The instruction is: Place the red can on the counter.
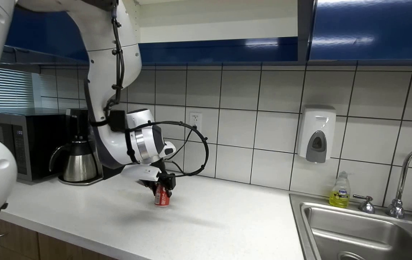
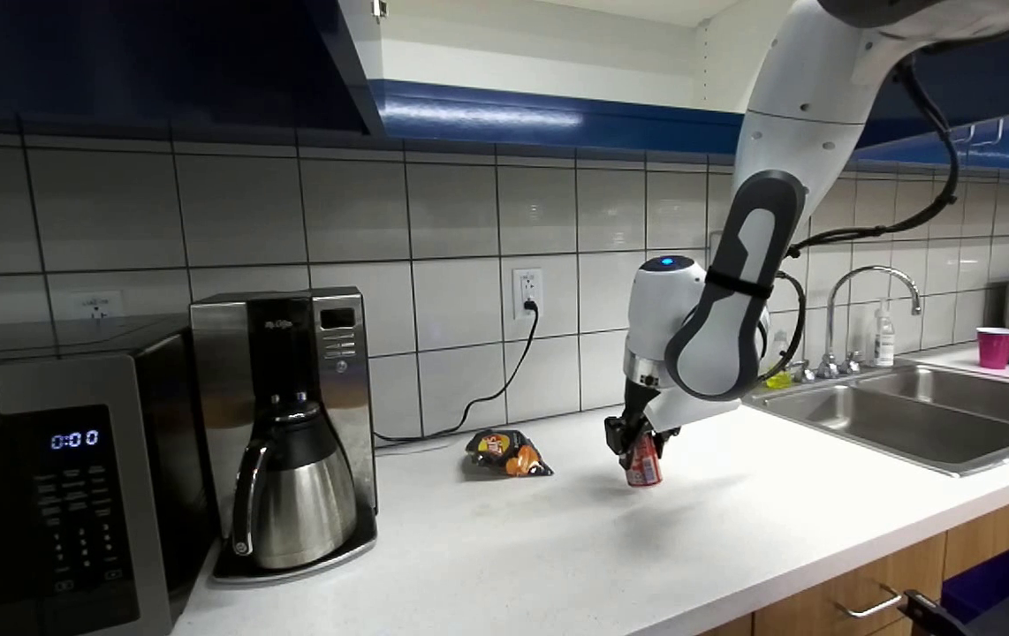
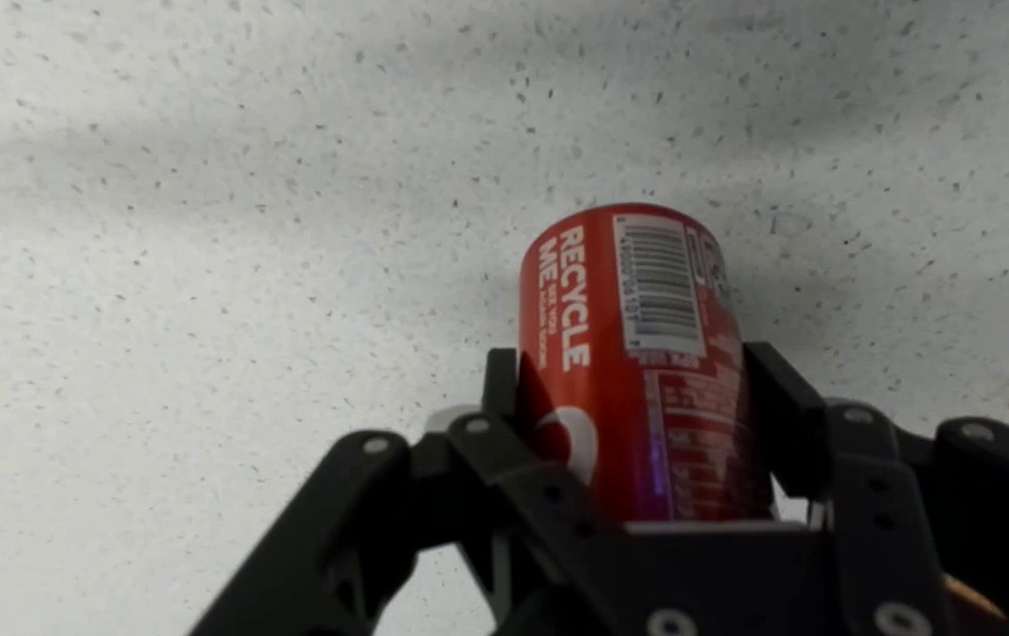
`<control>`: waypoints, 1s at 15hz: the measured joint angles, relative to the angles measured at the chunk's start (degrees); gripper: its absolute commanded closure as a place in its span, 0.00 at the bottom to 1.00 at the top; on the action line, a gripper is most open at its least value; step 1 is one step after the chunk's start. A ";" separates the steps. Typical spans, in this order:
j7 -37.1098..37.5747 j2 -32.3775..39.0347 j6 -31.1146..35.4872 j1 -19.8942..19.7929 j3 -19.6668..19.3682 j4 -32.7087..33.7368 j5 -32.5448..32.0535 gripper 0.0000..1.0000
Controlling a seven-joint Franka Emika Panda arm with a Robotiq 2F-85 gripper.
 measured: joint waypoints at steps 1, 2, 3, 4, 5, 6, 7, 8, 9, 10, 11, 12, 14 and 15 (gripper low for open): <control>0.61 1.01 0.82 0.79 -0.90 0.47 -0.29 0.61; 1.12 2.05 1.64 1.74 -1.88 0.90 -0.38 0.61; 1.44 2.97 2.29 2.66 -2.77 1.26 -0.39 0.61; 1.63 3.55 3.28 3.55 -3.70 1.68 -0.39 0.61; 1.74 3.97 3.86 4.47 -4.57 2.03 -0.39 0.61; 1.91 4.34 4.37 5.40 -5.46 2.32 -0.39 0.46; 2.04 4.65 4.79 6.17 -6.17 2.54 -0.38 0.11; 2.13 4.89 5.18 6.97 -6.91 2.70 -0.38 0.10; 2.22 5.06 5.33 7.72 -7.54 2.80 -0.38 0.04; 2.27 5.22 5.34 8.31 -8.00 2.80 -0.37 0.01; 2.30 5.29 5.34 8.75 -8.25 2.74 -0.35 0.00; 2.32 5.29 5.33 9.11 -8.41 2.70 -0.32 0.00; 2.33 4.99 5.24 9.51 -8.47 2.47 -0.25 0.00; 2.33 4.48 5.07 9.55 -8.37 2.11 -0.22 0.00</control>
